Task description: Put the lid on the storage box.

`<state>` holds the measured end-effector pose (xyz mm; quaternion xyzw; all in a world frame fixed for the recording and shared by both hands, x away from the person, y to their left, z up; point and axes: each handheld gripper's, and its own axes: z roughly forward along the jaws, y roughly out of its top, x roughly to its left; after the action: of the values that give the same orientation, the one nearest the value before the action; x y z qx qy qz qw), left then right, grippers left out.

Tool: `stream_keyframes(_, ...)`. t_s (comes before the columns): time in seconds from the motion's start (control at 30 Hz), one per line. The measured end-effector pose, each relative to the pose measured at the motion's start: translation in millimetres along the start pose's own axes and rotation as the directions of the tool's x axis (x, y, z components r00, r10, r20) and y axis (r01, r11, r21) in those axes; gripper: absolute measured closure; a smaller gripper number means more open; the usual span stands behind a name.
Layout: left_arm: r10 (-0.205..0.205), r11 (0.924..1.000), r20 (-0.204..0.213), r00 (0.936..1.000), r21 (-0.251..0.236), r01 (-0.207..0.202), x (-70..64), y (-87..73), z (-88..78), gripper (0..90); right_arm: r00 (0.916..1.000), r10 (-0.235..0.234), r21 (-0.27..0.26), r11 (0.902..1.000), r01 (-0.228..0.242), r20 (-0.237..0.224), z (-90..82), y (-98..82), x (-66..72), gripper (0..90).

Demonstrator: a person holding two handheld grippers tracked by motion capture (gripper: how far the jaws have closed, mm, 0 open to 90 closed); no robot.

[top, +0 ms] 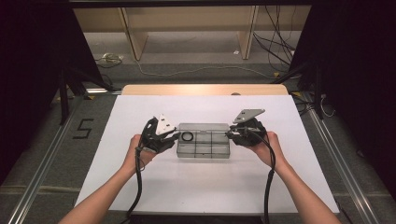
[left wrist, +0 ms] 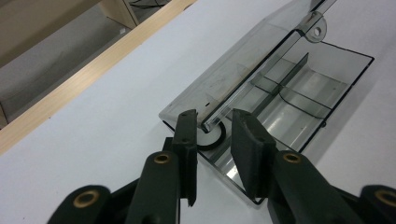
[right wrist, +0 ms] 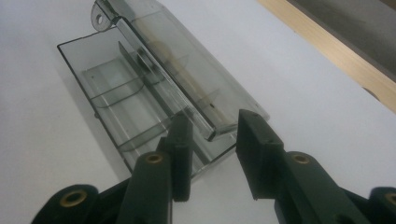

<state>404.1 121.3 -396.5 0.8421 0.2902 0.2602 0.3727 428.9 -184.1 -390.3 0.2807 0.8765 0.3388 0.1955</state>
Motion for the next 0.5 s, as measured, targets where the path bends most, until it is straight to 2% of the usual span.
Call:
stream_keyframes(0.17,-0.012,0.9999,0.012,0.9999,0.006,0.012,-1.2,-4.1,1.0,70.4,1.0,-0.002,0.013,0.9999,0.002,-0.007,-0.6,-3.5,2.8,67.3)
stream_keyframes(0.5,-0.005,0.9998,0.025,0.9997,0.021,0.004,-5.4,-11.0,1.3,70.4,0.9999,0.001,0.033,0.9995,0.0,-0.014,1.3,-9.9,7.8,66.2)
